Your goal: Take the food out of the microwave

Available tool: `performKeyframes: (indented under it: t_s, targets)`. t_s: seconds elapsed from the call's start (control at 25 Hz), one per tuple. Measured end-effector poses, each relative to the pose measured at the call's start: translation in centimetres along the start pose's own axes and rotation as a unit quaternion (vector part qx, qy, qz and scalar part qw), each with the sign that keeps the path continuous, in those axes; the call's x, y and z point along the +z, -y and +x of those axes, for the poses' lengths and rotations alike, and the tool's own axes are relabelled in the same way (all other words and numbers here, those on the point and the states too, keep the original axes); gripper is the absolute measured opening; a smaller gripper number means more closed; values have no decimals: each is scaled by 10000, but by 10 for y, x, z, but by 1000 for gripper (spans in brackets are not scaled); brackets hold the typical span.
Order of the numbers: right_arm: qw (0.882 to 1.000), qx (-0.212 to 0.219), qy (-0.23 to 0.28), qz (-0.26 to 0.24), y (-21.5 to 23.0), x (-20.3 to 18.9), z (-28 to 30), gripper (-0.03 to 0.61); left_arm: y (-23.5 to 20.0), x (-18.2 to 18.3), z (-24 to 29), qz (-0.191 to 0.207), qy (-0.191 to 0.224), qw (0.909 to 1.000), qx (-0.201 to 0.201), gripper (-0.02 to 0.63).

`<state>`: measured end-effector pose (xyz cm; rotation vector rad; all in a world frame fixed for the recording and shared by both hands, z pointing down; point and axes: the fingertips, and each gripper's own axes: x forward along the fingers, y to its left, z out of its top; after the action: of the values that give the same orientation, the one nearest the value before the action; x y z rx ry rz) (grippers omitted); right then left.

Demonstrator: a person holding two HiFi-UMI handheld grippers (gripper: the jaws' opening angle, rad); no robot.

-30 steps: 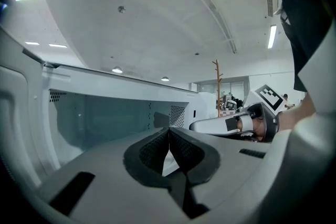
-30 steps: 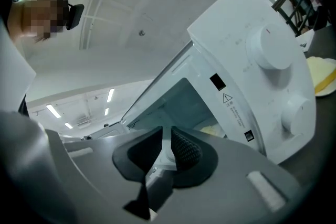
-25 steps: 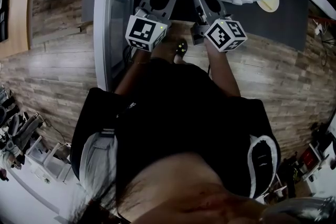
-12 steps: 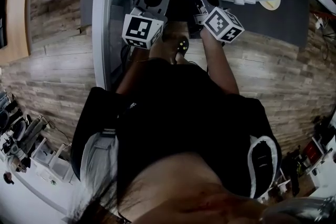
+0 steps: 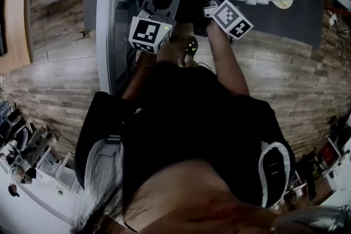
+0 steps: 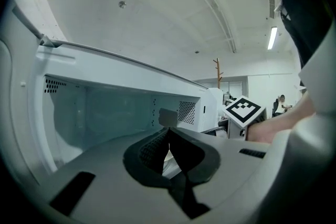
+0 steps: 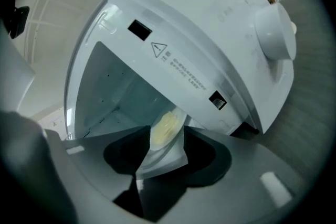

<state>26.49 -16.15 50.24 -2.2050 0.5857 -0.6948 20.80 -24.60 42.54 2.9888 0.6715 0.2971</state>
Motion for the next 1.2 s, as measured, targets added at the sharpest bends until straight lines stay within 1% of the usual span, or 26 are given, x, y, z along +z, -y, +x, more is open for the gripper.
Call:
performKeyframes:
  t_s: [0.08, 0.2, 0.32, 0.44, 0.6, 0.76, 1.0, 1.08, 1.2]
  targets:
    - [9999, -30, 14, 161, 4, -1, 2, 167, 2, -1, 0, -4, -16, 10000, -53, 8]
    - [9997, -96, 7, 218, 6, -2, 5, 167, 2, -3, -1, -41, -36, 10000, -77, 8]
    - [9989, -216, 2, 428, 10, -3, 8, 167, -1, -3, -3, -73, -26, 9999, -69, 8]
    - [9987, -337, -14, 394, 12, -1, 11, 167, -2, -1, -4, -6, 1, 10000, -63, 8]
    - [9984, -351, -11, 447, 14, 0, 14, 166, -3, -4, -3, -94, -44, 9999, -71, 8]
    - [9983, -371, -37, 439, 11, 0, 17, 166, -3, -1, -5, -132, 1, 9999, -54, 8]
    - [9965, -485, -62, 676, 12, 3, 27, 164, -6, 1, -6, -220, 14, 9998, 10, 8]
    - [9963, -524, -67, 681, 13, 3, 29, 163, -7, 3, -6, -228, 46, 9997, 30, 8]
    - [9953, -633, -30, 733, 16, 3, 31, 138, -9, 6, -9, -145, 60, 9999, 9, 8]
